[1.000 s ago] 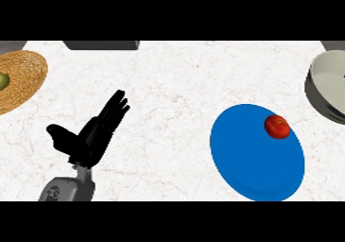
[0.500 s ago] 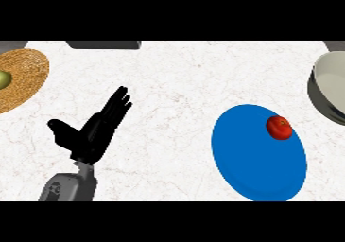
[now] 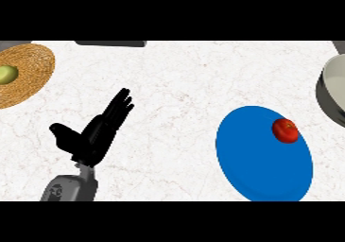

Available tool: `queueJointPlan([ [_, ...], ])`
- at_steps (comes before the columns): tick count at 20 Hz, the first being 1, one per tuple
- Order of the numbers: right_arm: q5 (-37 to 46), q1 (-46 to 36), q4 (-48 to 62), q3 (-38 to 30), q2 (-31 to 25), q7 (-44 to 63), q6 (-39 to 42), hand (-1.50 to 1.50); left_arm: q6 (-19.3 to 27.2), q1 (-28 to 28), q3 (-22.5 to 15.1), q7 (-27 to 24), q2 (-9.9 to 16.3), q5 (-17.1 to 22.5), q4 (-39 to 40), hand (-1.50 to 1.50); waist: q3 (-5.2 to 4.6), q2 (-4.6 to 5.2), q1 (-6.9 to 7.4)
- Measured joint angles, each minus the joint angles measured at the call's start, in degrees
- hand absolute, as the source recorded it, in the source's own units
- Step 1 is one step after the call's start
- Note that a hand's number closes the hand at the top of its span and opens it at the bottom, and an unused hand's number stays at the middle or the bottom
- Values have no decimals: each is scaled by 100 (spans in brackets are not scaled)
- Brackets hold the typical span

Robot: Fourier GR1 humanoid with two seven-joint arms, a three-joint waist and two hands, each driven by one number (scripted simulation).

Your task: Pick the can from the plate and place it in the bowl

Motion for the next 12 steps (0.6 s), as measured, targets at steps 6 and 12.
queueJointPlan([
  [6,-321,-276,1294,-508,-98,-440,-516,-150,-123,-34,74,79,84,106,-34,0,9,15,25],
  [12,-1189,-486,1636,-1314,-6,-1296,-1096,-150,-56,-57,62,115,30,74,-75,0,20,-2,-22],
])
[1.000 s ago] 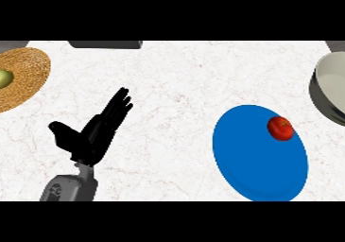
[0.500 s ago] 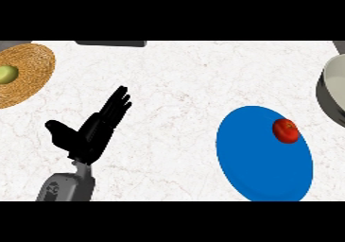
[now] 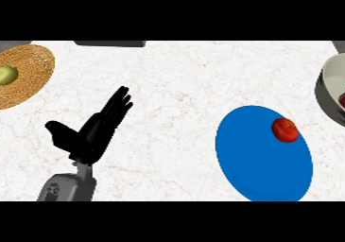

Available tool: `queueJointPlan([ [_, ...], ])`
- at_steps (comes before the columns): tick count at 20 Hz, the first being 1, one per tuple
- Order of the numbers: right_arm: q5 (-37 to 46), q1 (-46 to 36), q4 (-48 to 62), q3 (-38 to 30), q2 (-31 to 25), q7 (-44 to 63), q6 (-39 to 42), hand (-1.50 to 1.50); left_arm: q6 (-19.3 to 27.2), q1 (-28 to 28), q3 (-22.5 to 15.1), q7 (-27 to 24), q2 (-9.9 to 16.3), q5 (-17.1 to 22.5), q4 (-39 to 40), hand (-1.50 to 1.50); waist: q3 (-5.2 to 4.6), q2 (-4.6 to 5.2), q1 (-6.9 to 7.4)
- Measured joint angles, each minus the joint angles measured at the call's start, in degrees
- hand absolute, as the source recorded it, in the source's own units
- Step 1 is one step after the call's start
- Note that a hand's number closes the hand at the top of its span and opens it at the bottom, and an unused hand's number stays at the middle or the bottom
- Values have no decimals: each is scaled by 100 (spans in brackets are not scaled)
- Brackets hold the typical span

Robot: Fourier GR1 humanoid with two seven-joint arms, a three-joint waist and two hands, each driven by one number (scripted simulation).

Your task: Pick the can from the plate and place it in the bowl

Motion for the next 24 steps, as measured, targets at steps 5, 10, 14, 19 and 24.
queueJointPlan([
  [5,-1115,19,-397,-878,231,-1212,-437,-150,114,106,34,24,-39,-20,-48,0,0,-67,-156],
  [10,-2089,317,-1085,-1381,486,-2193,14,-150,171,234,95,15,-16,-40,-88,0,-23,-141,-330],
  [14,-2729,828,-1980,-1602,851,-2497,579,-150,204,459,133,-4,9,-49,-153,0,-40,-212,-499],
  [19,-3250,1740,-3338,-1680,1511,-2775,1156,-150,277,586,227,21,66,-64,-251,0,-53,-285,-702],
  [24,-3559,2901,-4638,-1651,2304,-3085,1671,150,282,742,345,-14,138,-28,-300,0,-65,-332,-905],
])
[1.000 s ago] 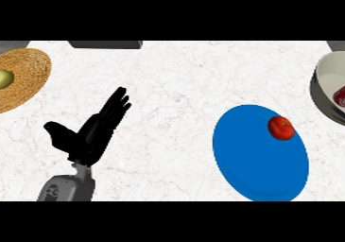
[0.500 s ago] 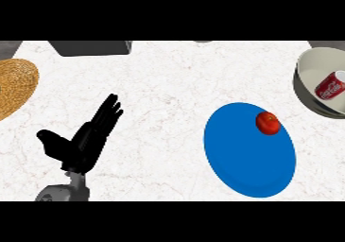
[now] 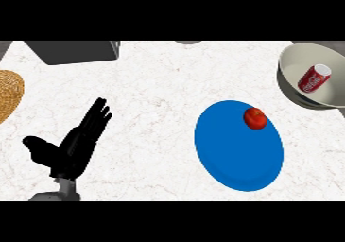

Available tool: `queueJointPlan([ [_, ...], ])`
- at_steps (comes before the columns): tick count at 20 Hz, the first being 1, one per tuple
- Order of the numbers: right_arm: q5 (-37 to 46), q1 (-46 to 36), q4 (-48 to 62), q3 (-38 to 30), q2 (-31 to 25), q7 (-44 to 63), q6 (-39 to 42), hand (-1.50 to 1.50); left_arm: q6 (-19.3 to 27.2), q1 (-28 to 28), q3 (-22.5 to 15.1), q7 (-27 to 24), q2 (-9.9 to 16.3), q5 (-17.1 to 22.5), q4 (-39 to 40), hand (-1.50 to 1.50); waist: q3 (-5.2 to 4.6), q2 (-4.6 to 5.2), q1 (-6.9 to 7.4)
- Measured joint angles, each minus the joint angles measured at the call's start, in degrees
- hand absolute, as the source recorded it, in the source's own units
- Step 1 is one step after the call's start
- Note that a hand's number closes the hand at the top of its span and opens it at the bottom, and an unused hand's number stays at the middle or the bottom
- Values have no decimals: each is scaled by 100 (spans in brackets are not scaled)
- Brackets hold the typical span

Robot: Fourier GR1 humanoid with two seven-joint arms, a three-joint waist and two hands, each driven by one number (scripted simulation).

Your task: Pick the can from the plate and place it in the bowl

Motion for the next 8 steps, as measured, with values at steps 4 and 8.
queueJointPlan([
  [4,-220,1119,-958,-1,708,-310,430,150,12,64,79,-18,35,25,-23,0,-3,1,-136],
  [8,-471,2424,-1570,113,1239,-703,870,150,32,82,89,-40,34,14,-78,0,7,32,-177],
])
